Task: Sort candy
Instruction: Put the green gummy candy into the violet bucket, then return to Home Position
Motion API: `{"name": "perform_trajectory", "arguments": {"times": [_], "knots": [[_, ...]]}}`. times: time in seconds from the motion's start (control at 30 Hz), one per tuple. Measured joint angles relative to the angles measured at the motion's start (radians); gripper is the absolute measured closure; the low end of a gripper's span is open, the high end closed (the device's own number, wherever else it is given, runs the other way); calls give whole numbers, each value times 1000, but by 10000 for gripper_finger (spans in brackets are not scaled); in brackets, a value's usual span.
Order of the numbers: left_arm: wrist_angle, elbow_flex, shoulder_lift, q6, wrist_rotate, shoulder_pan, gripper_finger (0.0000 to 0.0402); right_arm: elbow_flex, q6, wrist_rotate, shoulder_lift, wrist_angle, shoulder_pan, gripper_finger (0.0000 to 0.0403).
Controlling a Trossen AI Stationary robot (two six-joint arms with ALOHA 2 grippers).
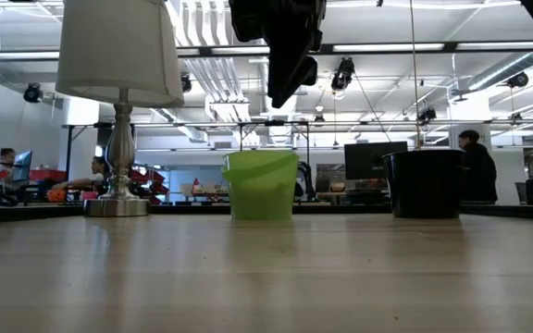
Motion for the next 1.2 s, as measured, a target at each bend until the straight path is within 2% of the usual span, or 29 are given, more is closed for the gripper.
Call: {"name": "perform_trajectory", "arguments": {"times": [0.23, 0.4, 0.5, 0.67, 0.77, 1.0, 1.2], "knots": [[96, -49, -4, -253, -3, -280, 401, 0, 42, 0, 0, 0, 1, 275], [296, -95, 14, -361, -13, -376, 401, 0, 70, 0, 0, 3, 1, 275], [371, -121, 31, -376, -18, -399, 401, 0, 79, 0, 0, 4, 1, 275], [323, -111, 48, -375, -5, -396, 396, 0, 79, 1, 0, 6, 1, 275], [296, -87, 47, -375, -21, -382, 379, 0, 98, 1, 0, 7, 1, 275], [301, -25, 53, -353, -140, -383, 323, 0, 119, 6, 0, 7, 2, 275], [303, -14, 54, -371, -153, -383, 297, 0, 120, 6, 0, 4, 3, 275]]}}
